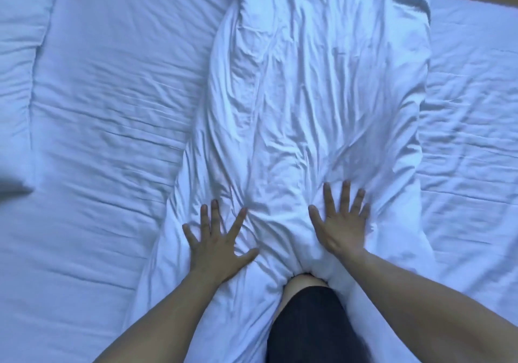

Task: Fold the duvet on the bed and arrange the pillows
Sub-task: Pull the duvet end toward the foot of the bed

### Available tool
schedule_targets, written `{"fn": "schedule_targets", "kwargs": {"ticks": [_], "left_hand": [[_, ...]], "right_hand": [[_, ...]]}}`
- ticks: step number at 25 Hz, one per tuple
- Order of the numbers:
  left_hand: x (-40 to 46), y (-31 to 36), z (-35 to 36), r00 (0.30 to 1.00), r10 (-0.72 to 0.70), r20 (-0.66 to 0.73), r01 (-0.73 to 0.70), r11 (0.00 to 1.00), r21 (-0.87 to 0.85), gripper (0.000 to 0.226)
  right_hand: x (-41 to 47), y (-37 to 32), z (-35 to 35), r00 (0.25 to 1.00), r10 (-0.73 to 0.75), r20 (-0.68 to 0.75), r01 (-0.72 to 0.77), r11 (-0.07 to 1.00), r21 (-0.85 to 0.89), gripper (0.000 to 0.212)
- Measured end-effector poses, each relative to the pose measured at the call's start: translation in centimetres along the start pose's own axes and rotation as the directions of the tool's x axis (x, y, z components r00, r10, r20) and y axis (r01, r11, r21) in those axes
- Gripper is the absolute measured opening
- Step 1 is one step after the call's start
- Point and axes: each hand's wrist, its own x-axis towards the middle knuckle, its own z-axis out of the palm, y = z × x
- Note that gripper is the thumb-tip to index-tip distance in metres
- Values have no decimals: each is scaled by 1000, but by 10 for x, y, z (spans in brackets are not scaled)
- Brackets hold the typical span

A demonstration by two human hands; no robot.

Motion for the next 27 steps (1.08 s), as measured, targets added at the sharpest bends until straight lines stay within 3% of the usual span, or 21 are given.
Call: {"fn": "schedule_targets", "kwargs": {"ticks": [2,4,6,9,11,16,19,23,25,27], "left_hand": [[-28,-4,20,1000,23,12,-23,1000,-3,91],[-55,-18,36,999,34,23,-35,999,12,88],[-108,-39,61,996,33,83,-36,999,31,91],[-194,-75,110,993,-4,116,-10,993,119,108],[-233,-91,135,988,-41,150,21,991,132,118],[-287,-99,171,972,-117,204,79,979,188,130],[-306,-100,185,980,-119,157,102,989,111,109],[-331,-98,205,982,-138,131,136,990,25,94],[-350,-93,219,952,-177,249,193,980,-43,95],[-368,-82,232,925,-150,350,271,904,-329,92]], "right_hand": [[-59,-7,24,997,-15,71,16,1000,-4,77],[-100,-5,37,999,-12,52,10,999,45,79],[-137,9,37,986,-20,166,6,996,84,84],[-201,36,44,963,-58,264,91,989,-115,104],[-251,54,63,940,-72,332,127,981,-147,111],[-381,80,140,955,-162,248,182,982,-60,102],[-415,97,156,965,-168,199,186,979,-77,111],[-446,117,150,955,-228,188,246,966,-81,106],[-467,126,152,929,-218,299,249,966,-66,105],[-488,132,152,912,-181,368,200,980,-14,97]]}}
